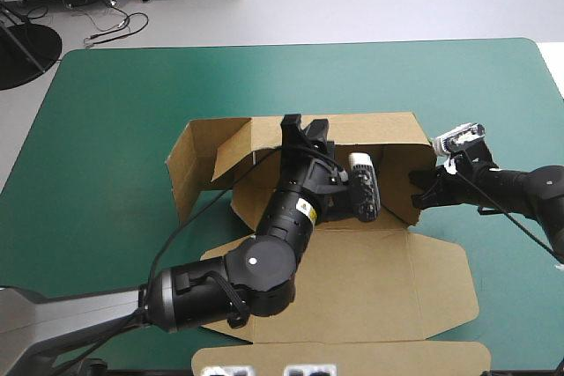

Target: Fold the box

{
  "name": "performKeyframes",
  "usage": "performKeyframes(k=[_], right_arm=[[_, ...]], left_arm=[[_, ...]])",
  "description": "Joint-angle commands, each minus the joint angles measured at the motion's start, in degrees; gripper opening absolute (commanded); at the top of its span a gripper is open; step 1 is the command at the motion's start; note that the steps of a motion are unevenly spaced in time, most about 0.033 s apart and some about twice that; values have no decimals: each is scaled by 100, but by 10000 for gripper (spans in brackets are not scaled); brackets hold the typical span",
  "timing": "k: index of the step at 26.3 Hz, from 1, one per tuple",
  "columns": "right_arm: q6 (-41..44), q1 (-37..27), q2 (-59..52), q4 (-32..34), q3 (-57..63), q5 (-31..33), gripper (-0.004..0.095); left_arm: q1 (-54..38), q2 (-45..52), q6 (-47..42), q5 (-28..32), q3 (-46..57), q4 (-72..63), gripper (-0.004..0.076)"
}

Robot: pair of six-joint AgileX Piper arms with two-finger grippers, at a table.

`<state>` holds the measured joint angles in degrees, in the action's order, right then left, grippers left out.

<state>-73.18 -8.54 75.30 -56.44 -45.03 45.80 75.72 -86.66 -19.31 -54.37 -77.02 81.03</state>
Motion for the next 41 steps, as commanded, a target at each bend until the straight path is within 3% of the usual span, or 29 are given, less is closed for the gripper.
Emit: performKeyframes(k=[1, 3, 7, 10, 16, 20, 24, 28, 38, 41], right_arm=[[134, -8, -88, 99, -104, 170, 0], [326, -8, -88, 102, -104, 172, 0], [829, 31, -88, 245, -186, 213, 0], [1754, 470, -88, 949, -608, 213, 0], [4032, 1394, -88, 2410, -1605, 290, 0], [4845, 1684, -79, 2979, -2119, 667, 0], [5457, 1759, 133, 3259, -2550, 1183, 0], [5723, 1759, 604, 3486, -2707, 1473, 0], [5709, 1759, 1797, 3486, -2855, 639, 3], [5743, 1759, 2001, 3486, -2964, 398, 57]], left_arm=[[-281, 395, -348, 141, -448, 658, -14], [-1013, 435, -461, 492, -909, 305, -3], [-2516, 448, -461, 550, -1828, -940, -3], [-3758, 537, -423, 525, -2350, -2691, -3], [-5383, 617, -56, -272, -2395, -4414, -3], [-6339, 650, 721, -723, -2289, -5993, -3], [-7053, 804, 1502, -800, -1888, -7615, -3], [-7417, 1017, 1767, -829, -1250, -7933, -3], [-7931, 1591, 2197, -603, -13, -8374, -3], [-8037, 1603, 2282, -563, 10, -8396, -3]])
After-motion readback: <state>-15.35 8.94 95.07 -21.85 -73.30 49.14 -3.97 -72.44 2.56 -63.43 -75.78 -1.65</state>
